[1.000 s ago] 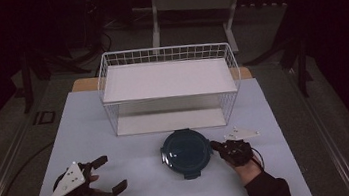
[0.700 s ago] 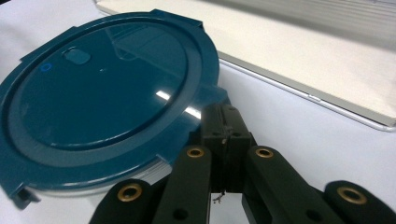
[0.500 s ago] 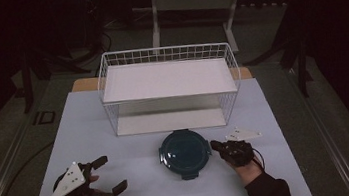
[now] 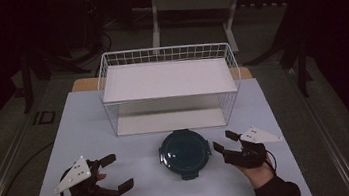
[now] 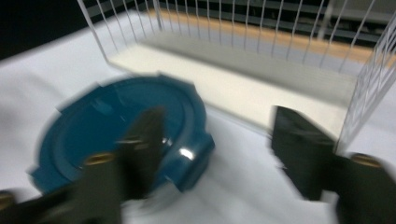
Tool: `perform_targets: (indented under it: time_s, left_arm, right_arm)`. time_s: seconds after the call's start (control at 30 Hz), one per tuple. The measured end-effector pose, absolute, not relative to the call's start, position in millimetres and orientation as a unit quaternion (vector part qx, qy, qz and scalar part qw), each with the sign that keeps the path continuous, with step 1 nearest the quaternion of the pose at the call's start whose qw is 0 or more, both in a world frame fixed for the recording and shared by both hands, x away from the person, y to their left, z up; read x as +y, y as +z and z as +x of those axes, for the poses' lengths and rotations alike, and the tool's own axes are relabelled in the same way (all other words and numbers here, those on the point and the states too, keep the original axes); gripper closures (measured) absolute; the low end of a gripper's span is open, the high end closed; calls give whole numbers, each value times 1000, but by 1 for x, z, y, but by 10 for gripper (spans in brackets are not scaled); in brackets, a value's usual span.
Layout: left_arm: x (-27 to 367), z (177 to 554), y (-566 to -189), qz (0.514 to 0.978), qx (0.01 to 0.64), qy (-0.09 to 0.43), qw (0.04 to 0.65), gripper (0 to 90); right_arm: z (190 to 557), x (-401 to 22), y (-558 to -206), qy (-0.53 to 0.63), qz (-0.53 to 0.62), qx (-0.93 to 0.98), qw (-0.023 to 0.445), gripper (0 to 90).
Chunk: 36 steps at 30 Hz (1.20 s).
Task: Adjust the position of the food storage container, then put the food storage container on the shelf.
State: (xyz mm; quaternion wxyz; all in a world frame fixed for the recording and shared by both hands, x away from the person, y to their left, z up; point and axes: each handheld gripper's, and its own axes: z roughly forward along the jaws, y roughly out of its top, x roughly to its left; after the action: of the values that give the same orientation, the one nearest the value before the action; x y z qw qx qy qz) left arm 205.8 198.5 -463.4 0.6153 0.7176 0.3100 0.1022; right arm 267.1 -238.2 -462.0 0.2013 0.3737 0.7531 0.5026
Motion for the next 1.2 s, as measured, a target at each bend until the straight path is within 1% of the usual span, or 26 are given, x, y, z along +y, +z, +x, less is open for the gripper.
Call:
perform_targets:
  time_s: [0.07, 0.1, 0.2, 0.27, 0.33, 0.37, 0.47, 0.6, 0.7, 0.87, 0.97, 1.0, 1.13, 1.2]
  left_arm:
    - [192, 210, -459, 729, 302, 107, 604, 5]
    - [188, 212, -457, 735, 300, 110, 598, 5]
    - [178, 220, -454, 750, 295, 102, 583, 5]
    - [172, 225, -452, 755, 294, 99, 578, 5]
    - [167, 229, -451, 760, 298, 89, 570, 5]
    - [165, 232, -451, 760, 300, 87, 569, 5]
    - [159, 240, -449, 762, 310, 78, 564, 5]
    - [150, 253, -453, 759, 324, 67, 561, 5]
    - [144, 264, -456, 771, 331, 61, 540, 5]
    - [136, 283, -459, 776, 359, 42, 516, 5]
    - [133, 289, -463, 776, 374, 40, 507, 5]
    - [129, 296, -468, 770, 390, 28, 504, 5]
    - [124, 304, -476, 765, 407, 10, 499, 5]
    - [123, 312, -482, 759, 426, -16, 493, 5]
  right_arm:
    - [264, -238, -458, 506, 364, 754, 206, 158]
    - [262, -237, -457, 514, 360, 752, 204, 137]
    - [261, -236, -455, 523, 341, 755, 200, 113]
    - [259, -237, -452, 543, 330, 749, 187, 113]
    - [257, -239, -449, 551, 331, 743, 186, 115]
    - [256, -240, -447, 554, 331, 741, 186, 133]
    - [254, -244, -441, 550, 327, 741, 205, 144]
    - [254, -246, -437, 540, 324, 745, 218, 148]
    - [253, -243, -437, 532, 329, 748, 224, 149]
    - [254, -239, -441, 507, 338, 764, 211, 148]
    - [254, -239, -444, 510, 339, 762, 209, 148]
    - [253, -237, -447, 514, 336, 759, 215, 147]
    - [251, -235, -449, 526, 327, 755, 216, 129]
    - [249, -233, -451, 528, 311, 759, 221, 125]
